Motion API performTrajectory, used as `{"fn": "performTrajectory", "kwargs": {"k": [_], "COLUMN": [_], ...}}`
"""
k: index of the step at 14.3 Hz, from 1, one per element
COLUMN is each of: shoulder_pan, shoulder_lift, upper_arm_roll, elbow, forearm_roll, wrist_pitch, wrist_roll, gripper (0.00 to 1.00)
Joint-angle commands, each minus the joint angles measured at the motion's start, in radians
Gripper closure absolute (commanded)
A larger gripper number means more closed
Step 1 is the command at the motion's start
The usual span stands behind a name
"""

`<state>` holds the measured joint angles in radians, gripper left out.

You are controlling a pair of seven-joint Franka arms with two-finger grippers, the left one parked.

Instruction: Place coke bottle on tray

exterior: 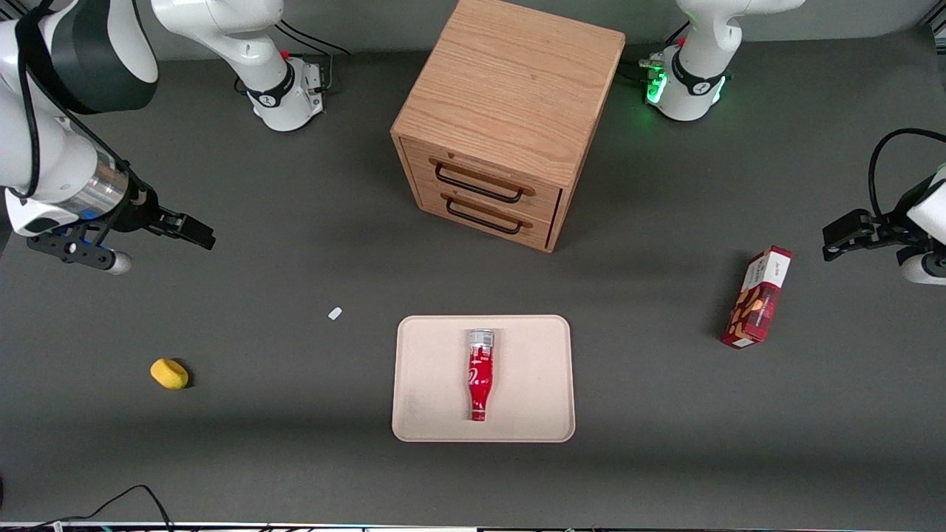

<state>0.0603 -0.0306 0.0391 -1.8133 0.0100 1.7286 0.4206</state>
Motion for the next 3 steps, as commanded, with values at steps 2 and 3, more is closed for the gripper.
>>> {"fn": "performTrajectory", "kwargs": {"k": [2, 3], "shoulder_pan": [-0.040, -0.040], "shoulder_lift": [-0.028, -0.029], "upper_arm_roll": [0.004, 0.004], "elbow": [-0.001, 0.000], "forearm_roll": [0.001, 0.001], "wrist_pitch": [-0.033, -0.035], "wrist_roll": [-0.016, -0.017], "gripper": [0.00, 0.00]}}
